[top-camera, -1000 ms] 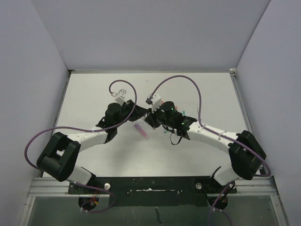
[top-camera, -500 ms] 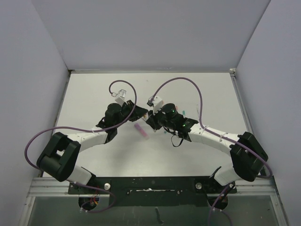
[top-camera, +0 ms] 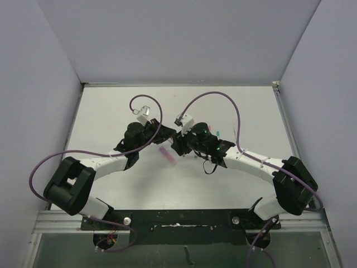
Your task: Open the pen caps
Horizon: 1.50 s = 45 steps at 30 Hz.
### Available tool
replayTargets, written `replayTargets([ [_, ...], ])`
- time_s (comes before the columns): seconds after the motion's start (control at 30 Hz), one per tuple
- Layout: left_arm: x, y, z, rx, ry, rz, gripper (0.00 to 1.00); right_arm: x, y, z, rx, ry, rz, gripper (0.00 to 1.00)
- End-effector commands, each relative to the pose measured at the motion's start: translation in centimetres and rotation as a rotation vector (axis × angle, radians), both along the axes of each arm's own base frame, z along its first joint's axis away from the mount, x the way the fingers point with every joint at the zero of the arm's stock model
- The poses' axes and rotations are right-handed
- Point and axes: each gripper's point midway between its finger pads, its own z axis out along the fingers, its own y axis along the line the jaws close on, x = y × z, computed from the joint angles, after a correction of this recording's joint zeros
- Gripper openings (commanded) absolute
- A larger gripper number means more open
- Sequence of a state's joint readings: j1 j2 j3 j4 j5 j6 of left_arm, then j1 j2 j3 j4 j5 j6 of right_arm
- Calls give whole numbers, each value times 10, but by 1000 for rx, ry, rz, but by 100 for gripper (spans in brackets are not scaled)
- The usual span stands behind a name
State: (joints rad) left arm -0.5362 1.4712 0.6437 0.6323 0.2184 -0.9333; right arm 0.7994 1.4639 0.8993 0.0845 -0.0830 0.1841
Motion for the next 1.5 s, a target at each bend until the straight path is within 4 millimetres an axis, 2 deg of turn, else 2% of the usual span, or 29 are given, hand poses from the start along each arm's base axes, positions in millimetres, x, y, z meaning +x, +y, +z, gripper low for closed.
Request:
replayTargets([
  [0.0,-2,-7,34,-60,-90,-29,0,10,11,28,56,-62,0,43],
  [0.07,-2,-8,36,-63,-93,-33,0,10,12,28,55,-62,2,38],
  [0.3,-5,-9,41,-73,-102,-43,0,13,15,25,51,-55,3,29],
  [0.43,-6,-9,43,-77,-105,-49,0,13,15,21,51,-46,1,20],
  [0.57,-6,-8,48,-83,-118,-44,0,13,16,18,46,-36,2,0],
  [0.73,0,2,52,-66,-132,12,0,9,11,18,38,-30,-1,0],
  [0.87,20,29,53,-30,-139,94,0,1,2,4,1,4,-2,0],
  [1.03,66,85,46,5,-111,202,0,-18,-17,-21,-37,60,-7,0],
  [1.13,86,113,37,-3,-79,243,0,-26,-25,-26,-41,71,-15,0],
  [1.3,94,131,13,26,-14,269,0,-21,-40,-18,-67,39,-72,0],
  [1.47,87,152,-30,216,137,305,0,8,-81,3,-129,4,-262,0],
])
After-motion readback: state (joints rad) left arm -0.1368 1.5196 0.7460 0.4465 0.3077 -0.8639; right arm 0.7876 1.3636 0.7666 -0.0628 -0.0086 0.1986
